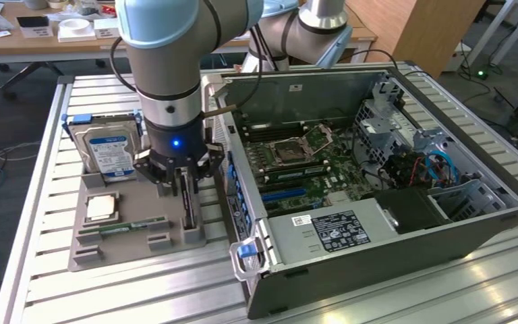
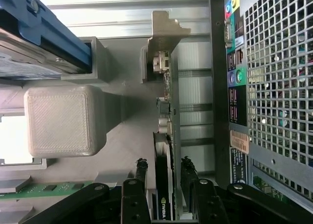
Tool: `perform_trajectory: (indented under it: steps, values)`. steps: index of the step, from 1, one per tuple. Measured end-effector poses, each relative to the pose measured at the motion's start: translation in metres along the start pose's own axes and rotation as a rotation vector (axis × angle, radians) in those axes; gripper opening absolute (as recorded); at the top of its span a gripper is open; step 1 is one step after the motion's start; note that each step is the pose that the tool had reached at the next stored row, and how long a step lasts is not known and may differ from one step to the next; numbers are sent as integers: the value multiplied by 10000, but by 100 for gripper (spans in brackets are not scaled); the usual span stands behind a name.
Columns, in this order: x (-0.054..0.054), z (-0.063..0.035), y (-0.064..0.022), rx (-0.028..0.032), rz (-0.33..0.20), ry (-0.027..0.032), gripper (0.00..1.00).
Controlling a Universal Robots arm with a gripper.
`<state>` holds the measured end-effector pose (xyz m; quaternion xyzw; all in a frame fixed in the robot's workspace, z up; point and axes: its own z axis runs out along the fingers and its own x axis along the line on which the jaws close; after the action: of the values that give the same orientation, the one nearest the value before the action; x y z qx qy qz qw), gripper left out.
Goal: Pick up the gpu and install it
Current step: 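Pick up the gpu and move the gpu toward the slot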
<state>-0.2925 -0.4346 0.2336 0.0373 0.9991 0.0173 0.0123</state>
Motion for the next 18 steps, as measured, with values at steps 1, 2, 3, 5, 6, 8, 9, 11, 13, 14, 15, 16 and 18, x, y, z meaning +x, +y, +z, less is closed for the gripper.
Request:
perform_trajectory:
  steps: [1, 2, 3, 5, 6, 8, 9, 11, 13, 14, 15, 16, 18]
  values:
    - [1, 3, 3, -1, 1, -1, 42]
    - [3, 6, 7, -2, 1, -1, 42]
    - [3, 10, 11, -2, 1, -3, 42]
    - [4, 15, 23, -1, 1, -1, 42]
    - [5, 18, 28, -2, 1, -2, 42]
    - [4, 22, 32, -2, -1, -2, 42]
    - [5, 22, 32, -1, -2, -1, 42]
    - [5, 25, 37, -1, 0, -1, 42]
    - [5, 25, 37, 0, -1, -1, 42]
    - [5, 25, 37, -1, 0, -2, 42]
    - [5, 25, 38, -2, 1, -2, 42]
    - [5, 25, 38, -1, 1, -2, 42]
    - [1, 25, 38, -2, 0, -1, 42]
